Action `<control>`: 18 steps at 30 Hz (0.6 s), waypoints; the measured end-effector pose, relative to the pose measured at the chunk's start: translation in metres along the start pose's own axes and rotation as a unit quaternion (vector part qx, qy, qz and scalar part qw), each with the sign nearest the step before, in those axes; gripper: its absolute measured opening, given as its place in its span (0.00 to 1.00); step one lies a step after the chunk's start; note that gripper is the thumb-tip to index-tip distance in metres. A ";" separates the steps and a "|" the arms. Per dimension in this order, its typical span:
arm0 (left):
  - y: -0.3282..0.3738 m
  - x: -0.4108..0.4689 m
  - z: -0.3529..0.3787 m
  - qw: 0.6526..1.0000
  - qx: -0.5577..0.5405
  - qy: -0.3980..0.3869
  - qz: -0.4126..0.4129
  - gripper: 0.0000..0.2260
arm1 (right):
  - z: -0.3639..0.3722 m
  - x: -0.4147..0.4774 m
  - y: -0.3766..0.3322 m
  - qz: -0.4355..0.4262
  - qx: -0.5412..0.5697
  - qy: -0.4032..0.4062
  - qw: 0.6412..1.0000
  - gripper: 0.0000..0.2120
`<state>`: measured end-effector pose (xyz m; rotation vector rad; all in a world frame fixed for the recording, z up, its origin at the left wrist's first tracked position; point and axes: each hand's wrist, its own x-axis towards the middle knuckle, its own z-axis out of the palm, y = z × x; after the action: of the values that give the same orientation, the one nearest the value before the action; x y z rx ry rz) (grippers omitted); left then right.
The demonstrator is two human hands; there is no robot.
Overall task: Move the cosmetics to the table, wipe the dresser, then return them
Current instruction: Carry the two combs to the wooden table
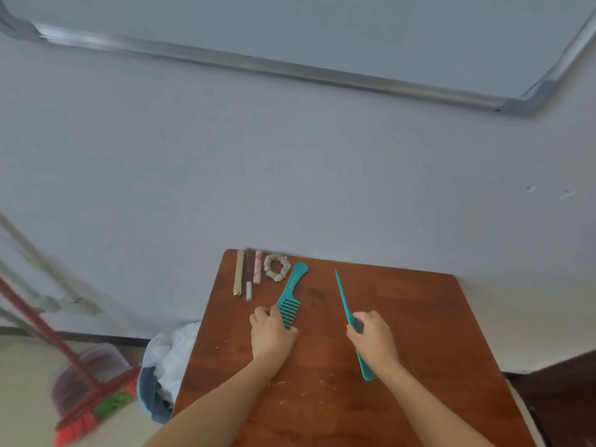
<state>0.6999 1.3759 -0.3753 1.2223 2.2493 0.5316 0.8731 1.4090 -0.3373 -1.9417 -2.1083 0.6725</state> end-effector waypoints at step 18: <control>-0.003 0.004 0.003 0.992 0.095 0.070 -0.040 0.26 | 0.014 0.062 -0.022 -0.053 0.023 -0.065 0.996 0.16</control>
<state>0.6982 1.3782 -0.3804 1.2130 2.5038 0.3895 0.8399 1.4664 -0.3496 -1.7921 -2.2332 0.8374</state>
